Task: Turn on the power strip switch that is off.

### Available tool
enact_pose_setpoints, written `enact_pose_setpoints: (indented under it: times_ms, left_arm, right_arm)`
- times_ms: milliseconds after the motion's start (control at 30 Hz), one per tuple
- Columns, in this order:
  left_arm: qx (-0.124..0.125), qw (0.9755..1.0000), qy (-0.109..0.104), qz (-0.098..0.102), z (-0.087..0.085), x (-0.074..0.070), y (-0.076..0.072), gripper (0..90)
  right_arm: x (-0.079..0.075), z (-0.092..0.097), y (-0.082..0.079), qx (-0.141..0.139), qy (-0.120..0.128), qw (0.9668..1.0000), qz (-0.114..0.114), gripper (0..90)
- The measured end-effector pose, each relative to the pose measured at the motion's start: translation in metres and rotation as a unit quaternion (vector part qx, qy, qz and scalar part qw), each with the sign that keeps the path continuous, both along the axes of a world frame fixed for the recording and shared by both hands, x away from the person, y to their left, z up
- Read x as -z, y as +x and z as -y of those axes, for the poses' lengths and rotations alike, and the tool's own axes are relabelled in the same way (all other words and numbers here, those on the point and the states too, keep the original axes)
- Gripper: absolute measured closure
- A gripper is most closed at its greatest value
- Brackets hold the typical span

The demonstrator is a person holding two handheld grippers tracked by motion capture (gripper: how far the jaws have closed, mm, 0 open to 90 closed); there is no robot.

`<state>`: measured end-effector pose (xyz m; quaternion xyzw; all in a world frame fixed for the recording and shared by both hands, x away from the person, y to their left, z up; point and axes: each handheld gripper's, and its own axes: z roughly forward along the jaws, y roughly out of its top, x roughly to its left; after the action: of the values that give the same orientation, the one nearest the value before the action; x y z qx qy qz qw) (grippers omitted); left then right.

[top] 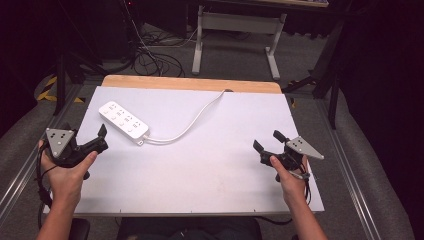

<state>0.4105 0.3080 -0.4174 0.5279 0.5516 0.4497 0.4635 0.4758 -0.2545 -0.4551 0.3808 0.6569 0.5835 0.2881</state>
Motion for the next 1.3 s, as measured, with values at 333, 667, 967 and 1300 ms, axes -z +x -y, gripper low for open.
enact_pose_setpoints:
  times_ms: [333, 667, 967, 1300]
  left_arm:
    - [0.005, 0.9999, 0.0, -0.01, -0.0021, 0.0033, 0.0014, 2.5]
    - [0.01, 0.9998, 0.0, -0.016, -0.0048, 0.0052, 0.002, 3.9]
    - [0.012, 0.9998, 0.001, -0.016, -0.0047, 0.0056, 0.0018, 4.4]
    - [0.017, 0.9996, 0.003, -0.022, -0.006, 0.0068, 0.0027, 4.2]
  right_arm:
    - [-0.0004, 0.0003, -0.0004, 0.005, 0.0, 1.0, 0.003, 8.5]
    - [-0.0021, 0.0011, -0.0014, 0.01, 0.003, 0.9998, 0.016, 2.1]
    - [-0.0034, 0.0005, -0.0026, 0.005, -0.01, 0.9993, 0.035, 1.1]
    - [-0.0036, 0.0015, -0.0025, 0.005, -0.009, 0.9993, 0.036, 1.1]
